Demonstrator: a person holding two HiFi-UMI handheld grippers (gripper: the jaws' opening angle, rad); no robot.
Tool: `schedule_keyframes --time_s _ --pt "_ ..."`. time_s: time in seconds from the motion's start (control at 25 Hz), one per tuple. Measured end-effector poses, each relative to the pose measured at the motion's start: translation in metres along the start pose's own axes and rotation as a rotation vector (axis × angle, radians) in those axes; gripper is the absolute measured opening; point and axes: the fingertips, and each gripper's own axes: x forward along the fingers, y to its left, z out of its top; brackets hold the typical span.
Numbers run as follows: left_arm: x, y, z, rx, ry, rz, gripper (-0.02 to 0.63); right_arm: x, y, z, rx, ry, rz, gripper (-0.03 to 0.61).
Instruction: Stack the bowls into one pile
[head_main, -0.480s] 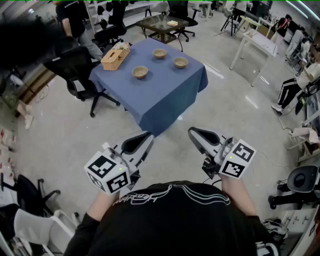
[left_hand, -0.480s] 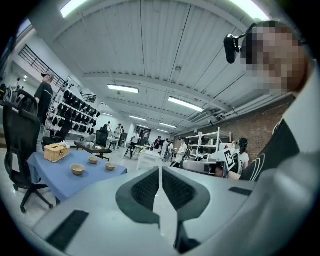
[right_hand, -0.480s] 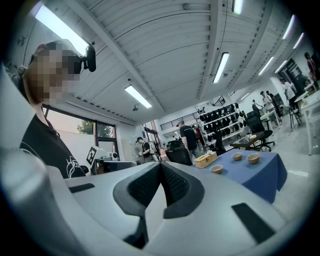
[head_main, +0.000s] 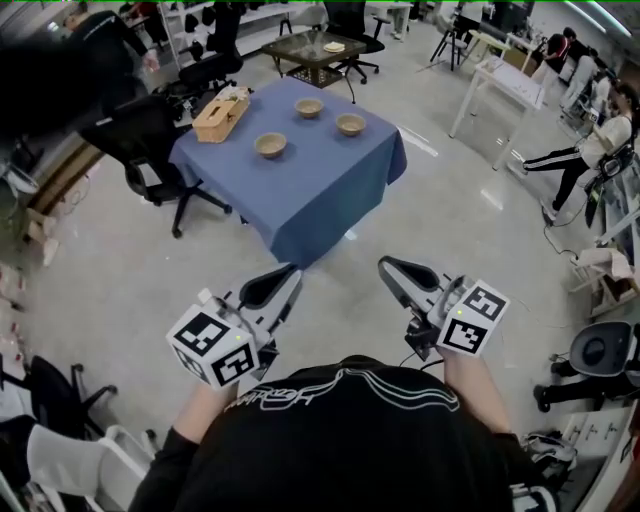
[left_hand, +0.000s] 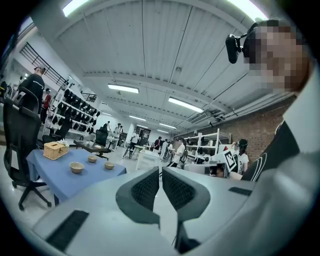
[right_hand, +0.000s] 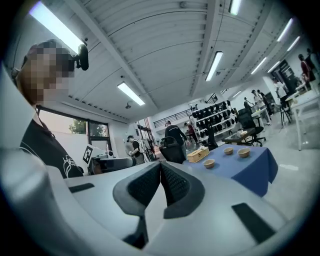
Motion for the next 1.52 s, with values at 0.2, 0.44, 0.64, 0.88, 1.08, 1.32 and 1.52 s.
schedule_keyframes --time_s 0.2,0.44,0.64,0.88,1.08,1.32,1.52 --pt "0.013 -0.005 -0.013 -0.017 0.022 -0.005 0.038 -0.015 -0.011 -0.004 -0.013 -0.014 -0.045 0.031" --pt "0.038 0.009 -0.024 -0.033 0.050 -0.008 0.038 -0.015 -0.043 -0.010 -0.038 0.009 -0.078 0.160" --pt "0.086 0.028 -0.028 -0.060 0.082 0.010 0.038 -0.015 -0.100 0.000 -0.012 0.019 -0.106 0.259" --pt "0.152 0.054 -0.023 -0.085 0.109 0.015 0.038 -0.006 -0.172 0.015 -0.005 0.044 -0.132 0.290" --pt "0.211 0.076 -0.014 -0.104 0.110 0.028 0.038 -0.002 -0.230 0.035 -0.008 0.053 -0.118 0.302" --pt "0.263 0.096 -0.003 -0.076 0.100 0.055 0.038 0.007 -0.283 0.054 -0.026 0.053 -0.080 0.307" --pt "0.280 0.108 -0.002 -0.071 0.093 0.080 0.038 0.015 -0.309 0.060 -0.011 0.057 -0.056 0.307"
